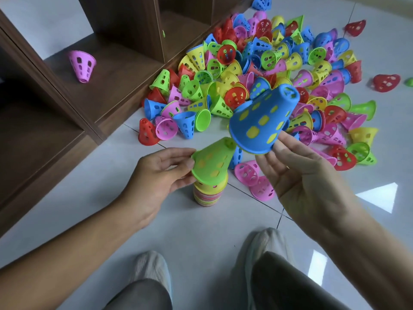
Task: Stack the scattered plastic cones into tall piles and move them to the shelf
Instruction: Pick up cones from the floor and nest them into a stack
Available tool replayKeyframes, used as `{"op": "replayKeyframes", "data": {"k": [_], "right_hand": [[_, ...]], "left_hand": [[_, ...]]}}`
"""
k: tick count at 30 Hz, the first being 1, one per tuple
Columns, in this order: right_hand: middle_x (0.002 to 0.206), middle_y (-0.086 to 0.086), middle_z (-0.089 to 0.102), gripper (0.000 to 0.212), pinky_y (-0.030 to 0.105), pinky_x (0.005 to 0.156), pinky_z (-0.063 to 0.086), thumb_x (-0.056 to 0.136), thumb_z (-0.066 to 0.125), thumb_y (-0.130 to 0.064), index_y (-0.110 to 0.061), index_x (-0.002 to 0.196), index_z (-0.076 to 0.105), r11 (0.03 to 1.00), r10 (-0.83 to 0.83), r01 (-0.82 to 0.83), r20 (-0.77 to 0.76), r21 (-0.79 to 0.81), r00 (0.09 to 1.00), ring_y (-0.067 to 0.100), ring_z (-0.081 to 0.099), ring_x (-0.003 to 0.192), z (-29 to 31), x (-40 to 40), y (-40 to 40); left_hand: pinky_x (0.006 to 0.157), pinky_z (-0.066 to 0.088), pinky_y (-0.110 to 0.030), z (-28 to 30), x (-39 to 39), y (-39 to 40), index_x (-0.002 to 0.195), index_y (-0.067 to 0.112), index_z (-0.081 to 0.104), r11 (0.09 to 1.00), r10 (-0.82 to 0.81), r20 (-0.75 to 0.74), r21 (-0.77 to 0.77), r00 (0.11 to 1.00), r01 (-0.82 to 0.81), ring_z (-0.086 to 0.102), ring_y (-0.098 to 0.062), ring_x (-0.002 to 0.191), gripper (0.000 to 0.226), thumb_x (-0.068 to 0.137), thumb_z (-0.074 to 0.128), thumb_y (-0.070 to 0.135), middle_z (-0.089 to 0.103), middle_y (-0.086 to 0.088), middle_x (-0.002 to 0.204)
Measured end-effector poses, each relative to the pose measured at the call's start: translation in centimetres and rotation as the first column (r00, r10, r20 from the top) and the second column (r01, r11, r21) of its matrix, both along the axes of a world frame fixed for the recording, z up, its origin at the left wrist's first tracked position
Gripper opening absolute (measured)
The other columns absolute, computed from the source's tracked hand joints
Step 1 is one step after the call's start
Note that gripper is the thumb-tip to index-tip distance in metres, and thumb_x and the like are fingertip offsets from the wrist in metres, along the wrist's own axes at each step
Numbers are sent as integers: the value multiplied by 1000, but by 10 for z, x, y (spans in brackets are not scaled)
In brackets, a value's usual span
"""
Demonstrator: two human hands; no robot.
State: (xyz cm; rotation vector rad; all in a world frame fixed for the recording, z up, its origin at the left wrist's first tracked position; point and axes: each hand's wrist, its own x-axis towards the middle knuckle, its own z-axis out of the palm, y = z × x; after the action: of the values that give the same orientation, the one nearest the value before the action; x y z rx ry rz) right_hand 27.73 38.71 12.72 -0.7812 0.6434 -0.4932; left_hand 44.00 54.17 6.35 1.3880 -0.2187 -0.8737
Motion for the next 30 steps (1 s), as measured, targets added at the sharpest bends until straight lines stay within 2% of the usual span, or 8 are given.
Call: {"op": "replayKeyframes", "data": {"k": [3, 8, 12, 16, 22, 25, 27, 30], "right_hand": [[112, 15, 73, 38, 27, 78, 59, 78, 57, -4, -3, 115, 65, 999, 31, -31, 8, 25, 999, 23, 73, 98, -8, 6, 7], [121, 27, 65, 42, 38, 87, 59, 75, 64, -5, 1, 117, 65, 998, 64, -64, -134, 9, 989, 30, 69, 101, -24, 15, 17], [119, 26, 66, 30, 39, 86, 60, 85, 61, 4, 1, 115, 66, 997, 66, -59, -199, 41, 978, 26, 71, 95, -46, 16, 18], [108, 24, 70, 25, 37, 87, 59, 91, 58, 6, 0, 114, 67, 995, 99, -94, -265, 29, 959, 23, 71, 92, -59, 15, 19], [96, 16, 67, 21, 33, 84, 59, 92, 59, 8, 1, 109, 69, 993, 120, -121, -283, 12, 952, 23, 69, 89, -70, 15, 17], [93, 16, 65, 19, 33, 82, 60, 93, 61, 4, -2, 109, 70, 977, 118, -175, -383, -118, 916, 24, 69, 84, -75, 14, 10], [92, 8, 69, 18, 37, 83, 60, 92, 64, -2, -12, 106, 71, 934, 88, -244, -490, -263, 867, 26, 70, 85, -79, 11, 4], [91, -9, 73, 18, 24, 80, 56, 91, 68, -10, -26, 99, 72, 791, -20, -365, -618, -490, 786, 7, 68, 85, -87, 1, -9]], "left_hand": [[75, 57, -24, -10, -3, 2, 111, 1, 70, 999, 0, 27, 42, 1000, -1, 70, -20, 91, 21, 91, 63, -1, 70, -22, 113], [76, 58, -26, -21, -1, 7, 107, 1, 72, 992, -31, 96, 122, 995, 19, 69, -23, 86, 18, 91, 67, 1, 72, -20, 106], [73, 61, -28, -26, 14, 8, 103, 1, 73, 979, -38, 166, 203, 985, 4, 65, -23, 71, 14, 92, 66, 3, 69, -25, 105], [70, 61, -27, -32, 36, 4, 102, 3, 72, 970, -38, 216, 241, 976, -16, 65, -23, 71, 13, 95, 64, 9, 71, -21, 104], [65, 58, -24, -45, 62, -25, 109, 2, 69, 954, -127, 360, 298, 924, 15, 66, -11, 65, 16, 95, 61, 5, 70, -21, 105], [66, 58, -25, -50, 76, -41, 104, 10, 70, 945, -198, 429, 321, 881, 57, 67, -10, 69, 11, 95, 64, 10, 69, -12, 98], [69, 58, -30, -54, 84, -52, 103, 12, 69, 941, -223, 456, 330, 861, 68, 68, -11, 70, 10, 95, 65, 11, 67, -3, 94], [74, 57, -41, -63, 99, -68, 109, 11, 67, 936, -247, 549, 348, 798, 51, 69, -21, 72, 16, 93, 66, 8, 66, 2, 98]]}}
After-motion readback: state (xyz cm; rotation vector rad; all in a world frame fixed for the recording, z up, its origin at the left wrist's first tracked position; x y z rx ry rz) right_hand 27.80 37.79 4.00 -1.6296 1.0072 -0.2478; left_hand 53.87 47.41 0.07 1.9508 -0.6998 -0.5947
